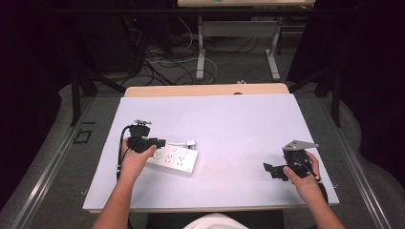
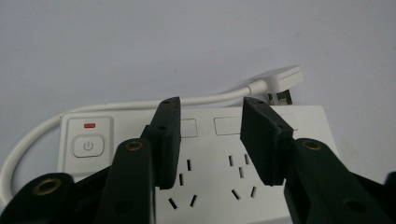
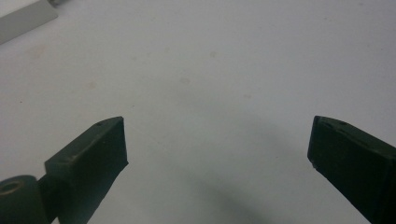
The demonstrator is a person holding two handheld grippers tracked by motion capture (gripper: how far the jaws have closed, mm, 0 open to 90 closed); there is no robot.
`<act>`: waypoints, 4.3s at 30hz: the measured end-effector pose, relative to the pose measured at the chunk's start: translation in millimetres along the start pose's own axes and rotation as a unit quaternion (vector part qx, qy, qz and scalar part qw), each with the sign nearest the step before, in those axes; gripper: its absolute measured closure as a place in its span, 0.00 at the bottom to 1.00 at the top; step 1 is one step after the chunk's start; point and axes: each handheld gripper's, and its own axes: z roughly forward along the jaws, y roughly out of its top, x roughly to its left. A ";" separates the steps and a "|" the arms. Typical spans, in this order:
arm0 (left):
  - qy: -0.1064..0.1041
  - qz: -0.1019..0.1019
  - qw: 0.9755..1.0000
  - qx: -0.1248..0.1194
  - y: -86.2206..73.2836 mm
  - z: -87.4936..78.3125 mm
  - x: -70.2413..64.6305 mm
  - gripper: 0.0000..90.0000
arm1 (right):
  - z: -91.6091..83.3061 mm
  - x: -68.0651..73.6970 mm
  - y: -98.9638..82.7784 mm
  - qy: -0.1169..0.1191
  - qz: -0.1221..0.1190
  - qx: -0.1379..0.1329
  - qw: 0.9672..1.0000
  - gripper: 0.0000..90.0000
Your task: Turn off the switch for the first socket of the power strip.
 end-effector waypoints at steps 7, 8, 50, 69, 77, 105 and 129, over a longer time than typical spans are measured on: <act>0.006 0.014 1.000 -0.010 -1.7 -8.7 -5.0 0.57 | -1.3 -1.1 0.6 0.002 0.008 -0.005 1.000 0.05; 0.008 0.012 1.000 -0.012 -2.1 -9.4 -6.0 0.56 | -1.2 -0.3 1.0 0.002 0.006 -0.006 1.000 0.05; 0.001 0.040 0.997 -0.065 -4.2 -48.7 -25.1 0.00 | -8.0 0.2 2.0 -0.005 0.006 -0.016 1.000 0.05; 0.030 0.020 0.992 -0.123 -42.7 -97.3 9.6 0.02 | -14.5 -6.3 2.3 -0.014 0.022 -0.025 0.999 0.05; 0.041 0.007 0.991 -0.130 -64.8 -102.1 29.8 0.02 | -16.0 -8.6 2.4 -0.017 0.030 -0.028 0.999 0.05; 0.044 -0.001 0.988 -0.146 -118.0 -64.3 57.3 0.02 | -12.8 -15.8 -1.9 -0.027 0.033 -0.024 0.999 0.05; 0.052 -0.013 0.989 -0.138 -125.6 -48.3 66.9 0.01 | -1.3 -13.7 -6.9 -0.019 0.031 -0.011 0.999 0.05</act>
